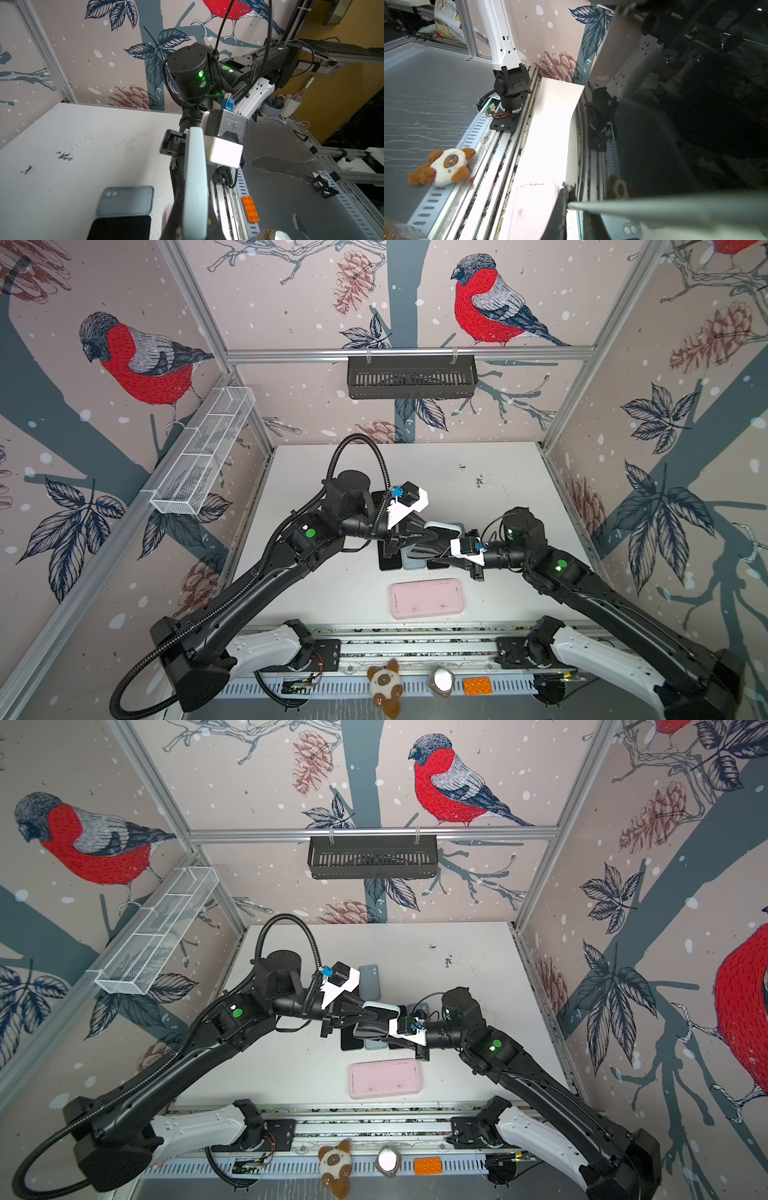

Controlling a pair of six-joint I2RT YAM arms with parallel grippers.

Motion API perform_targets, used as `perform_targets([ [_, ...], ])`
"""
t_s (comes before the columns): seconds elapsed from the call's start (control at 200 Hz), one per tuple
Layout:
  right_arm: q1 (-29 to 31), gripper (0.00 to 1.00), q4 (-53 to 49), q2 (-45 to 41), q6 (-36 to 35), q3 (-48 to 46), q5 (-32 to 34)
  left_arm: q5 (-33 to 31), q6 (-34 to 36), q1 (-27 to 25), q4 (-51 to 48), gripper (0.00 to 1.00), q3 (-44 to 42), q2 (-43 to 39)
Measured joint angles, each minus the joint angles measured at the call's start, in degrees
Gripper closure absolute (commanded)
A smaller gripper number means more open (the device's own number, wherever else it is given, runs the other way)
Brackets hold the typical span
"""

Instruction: Take the phone out of the phone case

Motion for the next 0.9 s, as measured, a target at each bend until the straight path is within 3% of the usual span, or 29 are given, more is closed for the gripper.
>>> perform_targets([
  [0.515,1.3,1.0,4.4,-0.3,-1.9,-2.8,0.0,5.7,-8.0,0.0,11.9,1.0,-1.6,5.6],
  [0.9,1.5,1.0,12.8,0.0,-3.1,-4.7,2.8,4.8,-12.9,0.2,20.4,1.0,-3.8,5.4],
])
